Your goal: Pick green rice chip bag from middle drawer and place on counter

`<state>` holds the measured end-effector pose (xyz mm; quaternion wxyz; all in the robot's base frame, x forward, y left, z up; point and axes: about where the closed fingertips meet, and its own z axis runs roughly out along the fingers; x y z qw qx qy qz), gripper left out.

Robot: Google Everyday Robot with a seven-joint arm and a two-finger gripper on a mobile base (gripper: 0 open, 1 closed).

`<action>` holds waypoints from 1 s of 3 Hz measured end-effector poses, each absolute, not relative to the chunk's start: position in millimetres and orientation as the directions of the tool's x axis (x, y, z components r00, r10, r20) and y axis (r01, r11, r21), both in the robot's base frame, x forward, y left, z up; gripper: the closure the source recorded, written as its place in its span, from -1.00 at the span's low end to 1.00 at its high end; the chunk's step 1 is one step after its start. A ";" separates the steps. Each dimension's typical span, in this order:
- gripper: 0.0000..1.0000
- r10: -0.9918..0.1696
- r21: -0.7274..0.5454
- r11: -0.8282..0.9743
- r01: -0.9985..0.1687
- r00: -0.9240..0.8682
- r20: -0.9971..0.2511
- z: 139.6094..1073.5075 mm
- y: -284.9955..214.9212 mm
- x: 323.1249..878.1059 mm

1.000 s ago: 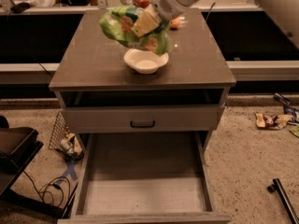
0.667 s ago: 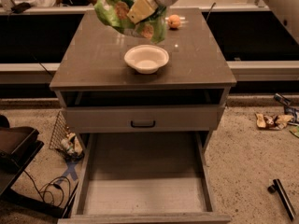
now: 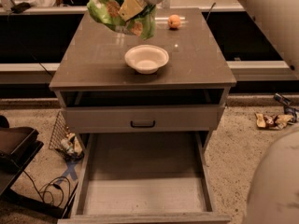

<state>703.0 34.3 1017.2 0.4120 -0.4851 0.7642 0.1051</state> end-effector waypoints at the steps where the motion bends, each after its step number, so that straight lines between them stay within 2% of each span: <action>1: 1.00 -0.710 -0.230 0.504 -0.832 -0.248 -0.660 975.6 81.6 768.6; 2: 1.00 -0.750 -0.221 0.499 -0.838 -0.289 -0.595 937.2 119.0 806.6; 3: 1.00 -0.735 -0.227 0.522 -0.822 -0.298 -0.609 932.9 150.0 834.2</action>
Offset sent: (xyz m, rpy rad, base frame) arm 0.2008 0.1289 -0.0004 -0.1310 0.0150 -0.0737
